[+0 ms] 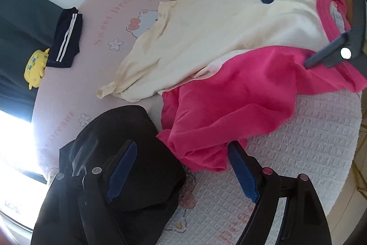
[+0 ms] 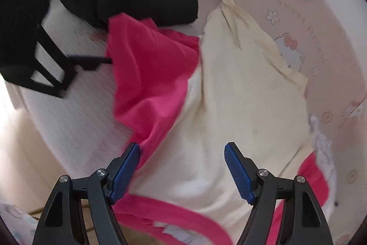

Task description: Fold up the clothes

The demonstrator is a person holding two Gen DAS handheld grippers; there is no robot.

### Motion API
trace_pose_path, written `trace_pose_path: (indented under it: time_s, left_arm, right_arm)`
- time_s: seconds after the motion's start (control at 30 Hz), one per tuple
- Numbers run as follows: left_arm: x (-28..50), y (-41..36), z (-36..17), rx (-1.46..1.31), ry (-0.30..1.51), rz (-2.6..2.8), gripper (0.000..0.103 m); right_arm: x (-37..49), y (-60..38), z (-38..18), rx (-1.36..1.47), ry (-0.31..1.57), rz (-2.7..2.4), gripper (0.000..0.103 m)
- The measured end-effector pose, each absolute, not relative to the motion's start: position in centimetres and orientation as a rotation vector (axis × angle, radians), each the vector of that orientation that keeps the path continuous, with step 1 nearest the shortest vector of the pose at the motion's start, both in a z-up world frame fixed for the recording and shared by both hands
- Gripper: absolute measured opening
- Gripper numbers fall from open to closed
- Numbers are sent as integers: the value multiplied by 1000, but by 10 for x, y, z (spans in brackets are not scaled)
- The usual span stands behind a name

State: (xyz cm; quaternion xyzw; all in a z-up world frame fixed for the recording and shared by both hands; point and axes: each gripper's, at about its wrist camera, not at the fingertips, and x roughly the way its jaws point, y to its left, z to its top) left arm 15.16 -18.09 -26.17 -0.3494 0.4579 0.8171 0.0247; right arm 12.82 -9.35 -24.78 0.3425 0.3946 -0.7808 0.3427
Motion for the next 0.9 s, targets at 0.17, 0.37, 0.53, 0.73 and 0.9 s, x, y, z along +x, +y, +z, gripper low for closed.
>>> trace_pose_path:
  time_s: [0.17,0.37,0.53,0.73,0.9]
  left_arm:
    - [163,-181,-266,-1024,1484,2458,81]
    - [157,-180,-270,-1038,1504,2471,81]
    - [155,-179,-264,-1064,1403,2536,80]
    - [153,-172,-262,-1106,1368,2549,75]
    - [142,-162,-262,-1151,1261,2550,75]
  right_arm:
    - [136,-100,-249,783,999,-2028,76]
    - [137,-110,-264,677,1141,-2027,73]
    - [116,-106,-258,832,933,-2029,8]
    - [64,-63,-244,1084,445,-2135,7]
    - [38,-31,-244,1191,212,-2179,7]
